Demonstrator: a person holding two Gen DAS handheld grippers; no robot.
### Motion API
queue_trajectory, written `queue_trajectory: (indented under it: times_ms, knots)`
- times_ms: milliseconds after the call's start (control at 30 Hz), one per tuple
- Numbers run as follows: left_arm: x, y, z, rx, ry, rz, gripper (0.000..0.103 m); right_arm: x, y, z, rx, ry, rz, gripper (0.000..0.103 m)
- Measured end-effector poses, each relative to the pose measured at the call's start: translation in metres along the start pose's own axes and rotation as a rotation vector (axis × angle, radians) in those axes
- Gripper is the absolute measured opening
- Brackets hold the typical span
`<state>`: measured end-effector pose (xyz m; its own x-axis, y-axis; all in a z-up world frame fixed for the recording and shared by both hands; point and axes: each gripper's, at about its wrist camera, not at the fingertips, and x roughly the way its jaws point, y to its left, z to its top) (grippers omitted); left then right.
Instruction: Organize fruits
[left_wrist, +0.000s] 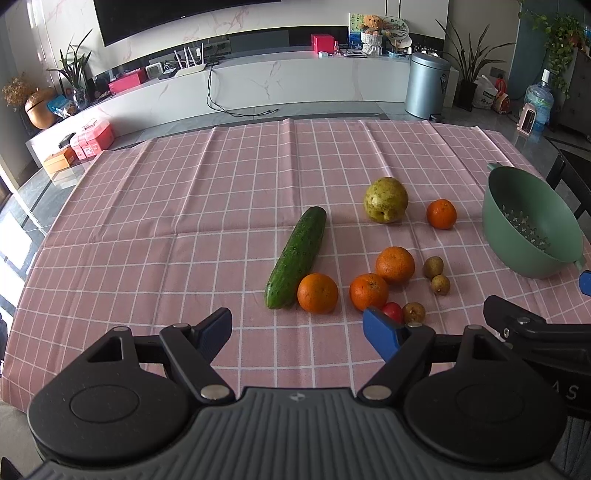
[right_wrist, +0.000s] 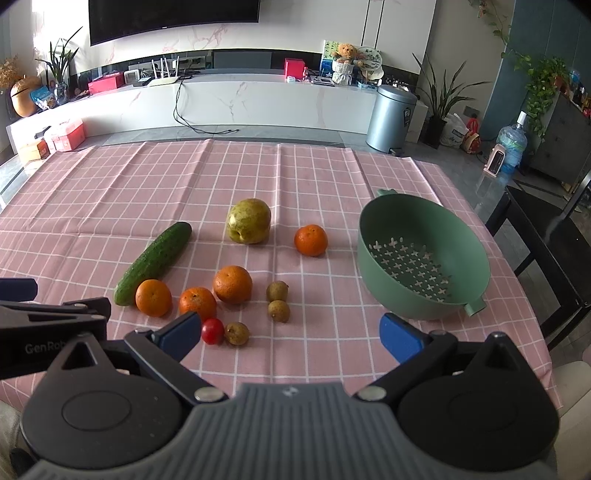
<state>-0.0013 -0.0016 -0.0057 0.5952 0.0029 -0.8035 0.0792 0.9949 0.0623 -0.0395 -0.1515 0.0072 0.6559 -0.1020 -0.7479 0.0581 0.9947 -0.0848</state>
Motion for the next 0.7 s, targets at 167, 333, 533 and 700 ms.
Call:
queue_trajectory:
  times_ms: [167,333,533,700]
  knots:
    - [-0.0006,-0.0005,-0.0003,0.000,-0.003,0.002,0.095,0.0001,0.0001,0.0004,0.000,-0.001,0.000,0.099]
    - [-0.0006,-0.0004,0.0002,0.001,-0.001,0.002,0.095,0.0005,0.0006,0.0009,0.000,0.002,0.002,0.099]
    - [-0.0005,-0.0004,-0.0001,0.001,-0.002,0.002,0.095,0.0006,0.0007,0.0008,0.000,0.002,0.002,0.099]
    - [-0.0008,-0.0006,-0.0003,0.001,-0.002,0.002,0.094,0.0011,0.0008,0.0007,0.000,0.002,0.002,0.099]
